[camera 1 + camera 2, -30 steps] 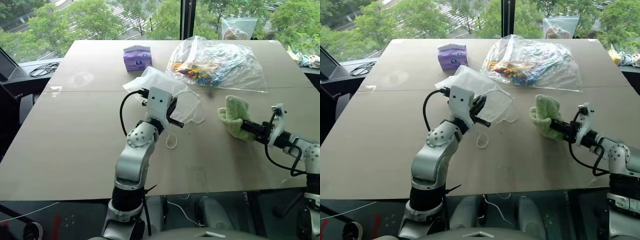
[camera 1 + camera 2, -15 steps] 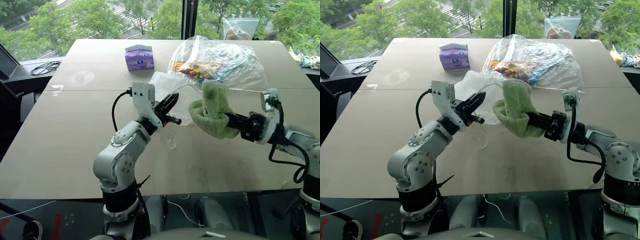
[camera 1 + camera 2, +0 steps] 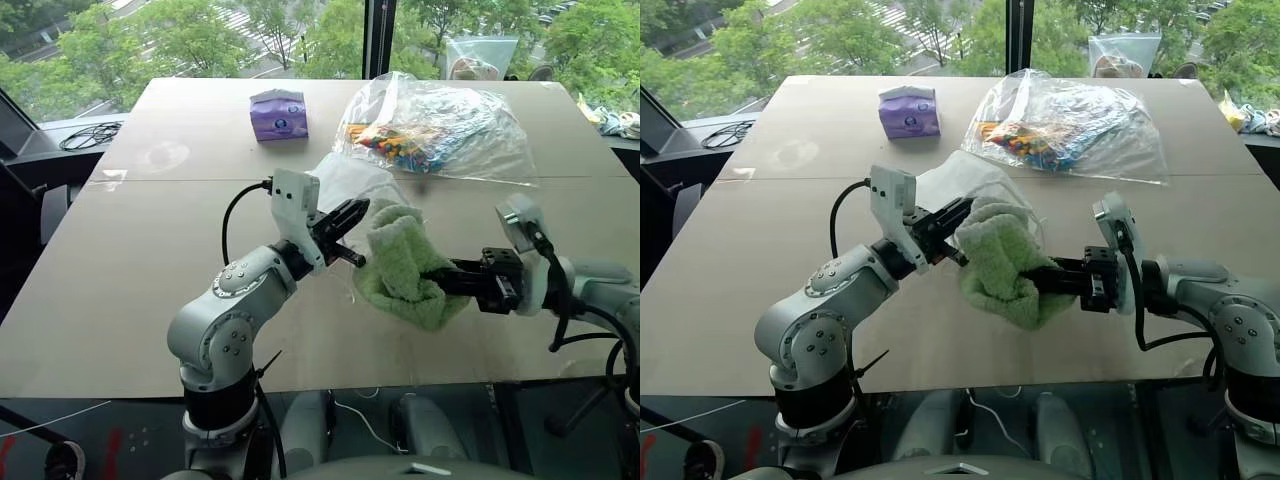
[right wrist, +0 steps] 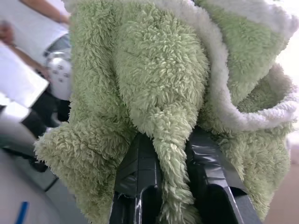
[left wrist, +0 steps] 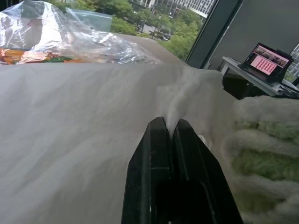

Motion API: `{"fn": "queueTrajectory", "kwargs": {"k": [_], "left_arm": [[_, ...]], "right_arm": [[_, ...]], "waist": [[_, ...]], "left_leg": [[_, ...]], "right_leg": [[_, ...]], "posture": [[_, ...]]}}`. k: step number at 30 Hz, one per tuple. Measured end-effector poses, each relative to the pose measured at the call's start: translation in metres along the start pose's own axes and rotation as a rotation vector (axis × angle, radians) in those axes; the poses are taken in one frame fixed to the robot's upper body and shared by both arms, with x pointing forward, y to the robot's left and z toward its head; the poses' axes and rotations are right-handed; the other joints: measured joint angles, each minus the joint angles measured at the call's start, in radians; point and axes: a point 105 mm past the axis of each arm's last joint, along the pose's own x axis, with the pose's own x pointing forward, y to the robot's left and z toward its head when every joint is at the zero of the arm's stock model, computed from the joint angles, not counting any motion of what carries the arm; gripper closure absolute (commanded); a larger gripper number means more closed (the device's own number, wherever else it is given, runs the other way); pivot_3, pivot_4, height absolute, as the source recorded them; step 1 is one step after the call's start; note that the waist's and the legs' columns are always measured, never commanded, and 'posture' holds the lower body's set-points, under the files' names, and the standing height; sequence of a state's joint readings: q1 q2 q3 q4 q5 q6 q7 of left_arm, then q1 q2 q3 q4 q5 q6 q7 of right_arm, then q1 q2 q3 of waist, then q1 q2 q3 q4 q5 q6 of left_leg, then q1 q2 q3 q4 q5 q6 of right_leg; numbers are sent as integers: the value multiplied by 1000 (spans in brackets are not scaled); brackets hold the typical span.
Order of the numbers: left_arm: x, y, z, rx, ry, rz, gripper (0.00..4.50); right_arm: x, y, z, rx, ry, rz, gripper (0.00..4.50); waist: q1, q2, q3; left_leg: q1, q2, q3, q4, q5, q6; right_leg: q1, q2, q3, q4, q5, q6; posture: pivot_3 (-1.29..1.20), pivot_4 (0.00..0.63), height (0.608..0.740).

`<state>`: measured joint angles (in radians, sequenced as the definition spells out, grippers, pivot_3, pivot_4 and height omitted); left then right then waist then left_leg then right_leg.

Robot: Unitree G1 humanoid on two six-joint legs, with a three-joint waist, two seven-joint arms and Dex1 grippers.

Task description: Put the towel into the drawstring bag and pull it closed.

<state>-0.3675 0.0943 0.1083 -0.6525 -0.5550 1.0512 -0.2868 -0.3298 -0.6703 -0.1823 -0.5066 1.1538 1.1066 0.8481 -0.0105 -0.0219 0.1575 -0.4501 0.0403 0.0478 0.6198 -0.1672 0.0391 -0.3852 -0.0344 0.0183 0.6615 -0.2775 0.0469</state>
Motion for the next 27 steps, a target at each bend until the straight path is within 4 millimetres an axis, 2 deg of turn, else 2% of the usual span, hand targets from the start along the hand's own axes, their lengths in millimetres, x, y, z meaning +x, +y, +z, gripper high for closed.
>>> {"fn": "queueTrajectory", "kwargs": {"k": [3,6,14,17,23,27], "left_arm": [[-1,2,-1,0,-4,11,4500],[-1,-1,0,-11,-18,-8,4500],[-12,-9,-12,-31,24,-105,4500],[-15,-11,-10,-22,21,-123,4500],[-16,-14,-11,-31,19,-145,4500],[-16,-16,-11,-24,24,-161,4500]], "right_arm": [[1,7,5,-9,-5,41,4477],[3,5,3,-2,15,29,4477],[-3,-24,-8,108,13,-81,4477],[-2,-27,-10,117,26,-90,4477],[1,-29,-37,136,158,-111,4477],[2,-31,-41,123,175,-122,4477]], "waist": [[1,0,0],[2,0,0],[2,0,0],[2,0,0],[4,0,0],[3,0,0]], "left_leg": [[0,0,0,0,0,0],[0,0,0,0,0,0],[0,0,0,0,0,0],[0,0,0,0,0,0],[0,0,0,0,0,0],[0,0,0,0,0,0]], "right_leg": [[0,0,0,0,0,0],[0,0,0,0,0,0],[0,-1,0,0,0,-1],[0,-1,0,0,0,-1],[0,-1,0,0,0,-1],[0,-1,0,0,0,-1]], "posture": [[0,150,740],[0,150,740],[0,150,740],[0,150,740],[0,150,740],[0,150,740]]}}
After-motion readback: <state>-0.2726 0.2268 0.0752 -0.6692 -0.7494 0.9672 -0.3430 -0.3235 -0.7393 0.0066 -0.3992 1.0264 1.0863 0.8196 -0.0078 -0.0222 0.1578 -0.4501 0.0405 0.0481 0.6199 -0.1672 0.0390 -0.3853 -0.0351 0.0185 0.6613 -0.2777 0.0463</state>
